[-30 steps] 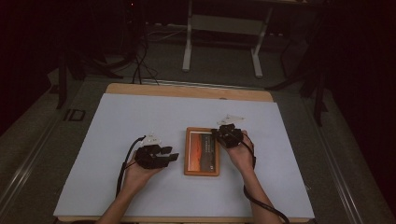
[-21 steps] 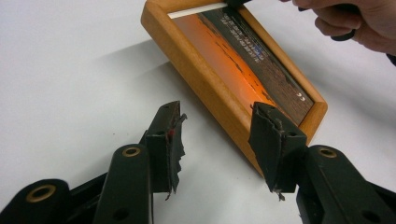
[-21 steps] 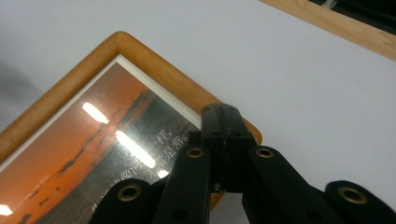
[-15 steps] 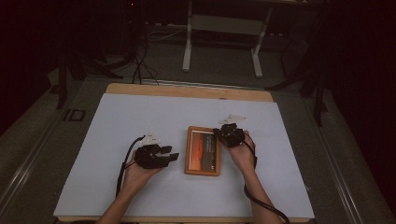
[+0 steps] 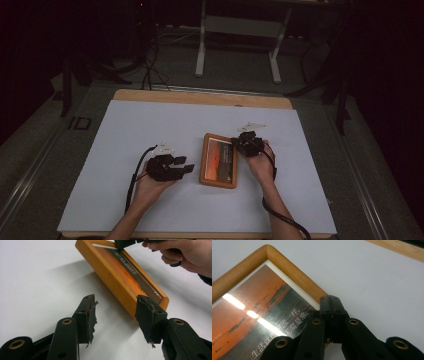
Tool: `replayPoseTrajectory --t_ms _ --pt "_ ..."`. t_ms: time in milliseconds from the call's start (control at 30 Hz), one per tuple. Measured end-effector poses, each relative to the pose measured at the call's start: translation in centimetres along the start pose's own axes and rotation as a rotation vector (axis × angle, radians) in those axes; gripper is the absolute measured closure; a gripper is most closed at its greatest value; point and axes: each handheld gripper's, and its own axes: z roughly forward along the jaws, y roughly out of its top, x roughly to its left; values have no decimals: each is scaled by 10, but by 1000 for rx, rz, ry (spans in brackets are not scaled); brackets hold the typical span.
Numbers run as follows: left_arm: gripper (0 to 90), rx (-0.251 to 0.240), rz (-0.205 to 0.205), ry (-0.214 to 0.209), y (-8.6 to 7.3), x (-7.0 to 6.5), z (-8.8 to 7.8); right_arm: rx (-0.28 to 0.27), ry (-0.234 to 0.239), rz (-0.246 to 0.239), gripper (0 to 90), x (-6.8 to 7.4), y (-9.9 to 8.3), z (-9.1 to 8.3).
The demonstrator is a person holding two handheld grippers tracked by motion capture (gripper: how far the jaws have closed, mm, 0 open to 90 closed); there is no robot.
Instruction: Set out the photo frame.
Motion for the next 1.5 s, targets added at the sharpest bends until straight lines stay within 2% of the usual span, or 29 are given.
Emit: replayPoseTrajectory --t_ms 300,467,600,767,1133,1333,1500 --pt "439 9 -24 -27 2 -6 6 37 -22 11 900 -6 -6 5" --pt "412 14 -31 -64 4 -10 9 65 -28 20 899 -9 -10 9" --pt "400 26 -12 -91 5 -18 13 57 -24 28 899 -10 -11 9" --pt "368 35 -10 -112 6 -26 17 61 -24 29 900 -10 -11 9" --pt "347 61 -38 -140 13 -39 32 65 -22 31 900 -10 -11 9" --pt "348 83 -74 -150 17 -43 45 63 -19 32 900 -11 -11 9" --pt "368 88 -146 -156 22 -39 54 58 -18 35 900 -11 -12 9"
